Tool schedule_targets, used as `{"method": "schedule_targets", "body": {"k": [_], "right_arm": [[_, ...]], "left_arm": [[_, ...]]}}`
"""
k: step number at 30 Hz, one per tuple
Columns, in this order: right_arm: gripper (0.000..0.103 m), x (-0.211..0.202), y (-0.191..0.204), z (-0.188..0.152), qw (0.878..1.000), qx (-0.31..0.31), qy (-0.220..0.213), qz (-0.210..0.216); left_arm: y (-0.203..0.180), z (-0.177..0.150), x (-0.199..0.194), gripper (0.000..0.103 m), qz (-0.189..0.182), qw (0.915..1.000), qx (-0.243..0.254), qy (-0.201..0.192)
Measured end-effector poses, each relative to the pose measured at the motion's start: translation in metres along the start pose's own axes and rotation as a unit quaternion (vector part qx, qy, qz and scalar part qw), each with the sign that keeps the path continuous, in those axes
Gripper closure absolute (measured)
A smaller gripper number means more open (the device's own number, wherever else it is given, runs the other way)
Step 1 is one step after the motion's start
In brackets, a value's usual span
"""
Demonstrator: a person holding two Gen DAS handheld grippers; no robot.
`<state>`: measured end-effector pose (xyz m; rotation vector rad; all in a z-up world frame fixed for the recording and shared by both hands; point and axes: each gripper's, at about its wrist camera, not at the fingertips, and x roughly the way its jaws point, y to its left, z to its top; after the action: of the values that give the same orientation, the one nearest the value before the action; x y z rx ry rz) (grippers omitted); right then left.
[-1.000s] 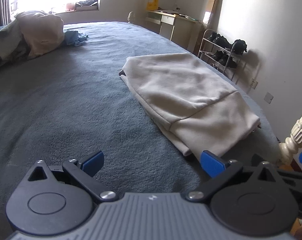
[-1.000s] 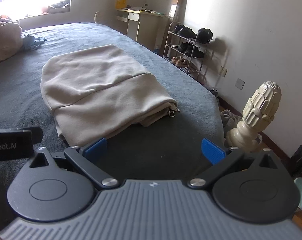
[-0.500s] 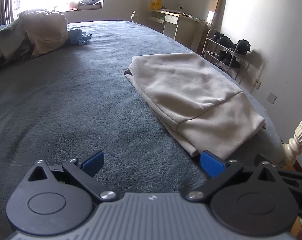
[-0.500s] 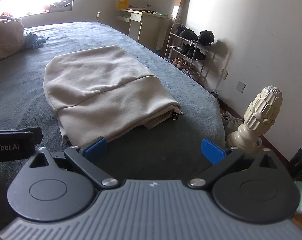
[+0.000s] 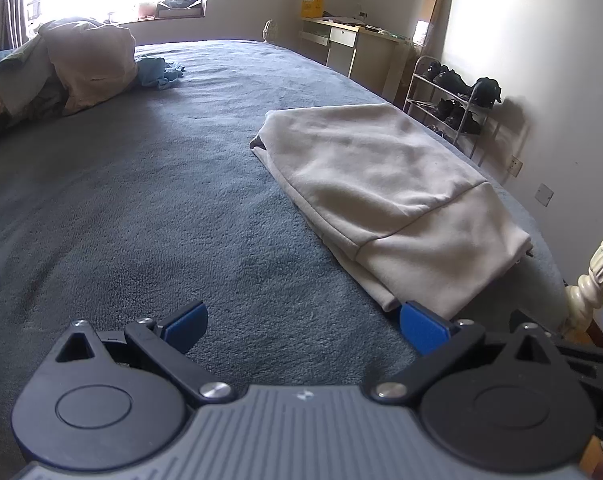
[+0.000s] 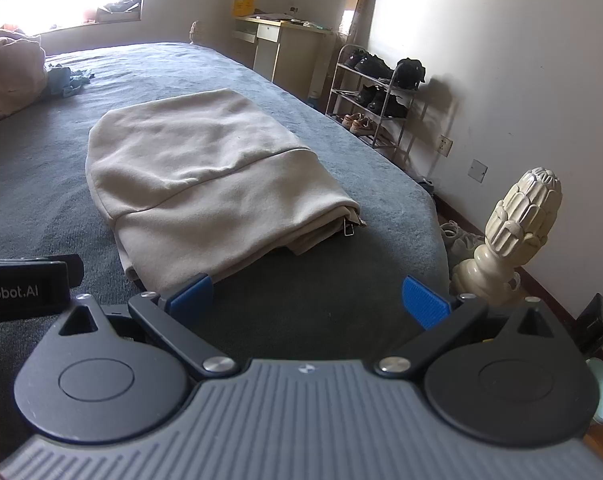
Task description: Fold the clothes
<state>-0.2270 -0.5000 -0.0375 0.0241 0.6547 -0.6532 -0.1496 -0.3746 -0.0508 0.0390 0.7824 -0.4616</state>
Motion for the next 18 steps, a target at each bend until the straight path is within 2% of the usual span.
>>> {"method": "schedule_targets", "body": {"k": [18], "right_arm": [[0.001, -0.0029, -0.0025, 0.001, 1.0, 0.005, -0.004, 0.0]], "left_arm": [[-0.0009, 0.0008, -0.0025, 0.0, -0.003, 1.0, 0.002, -0.001]]}}
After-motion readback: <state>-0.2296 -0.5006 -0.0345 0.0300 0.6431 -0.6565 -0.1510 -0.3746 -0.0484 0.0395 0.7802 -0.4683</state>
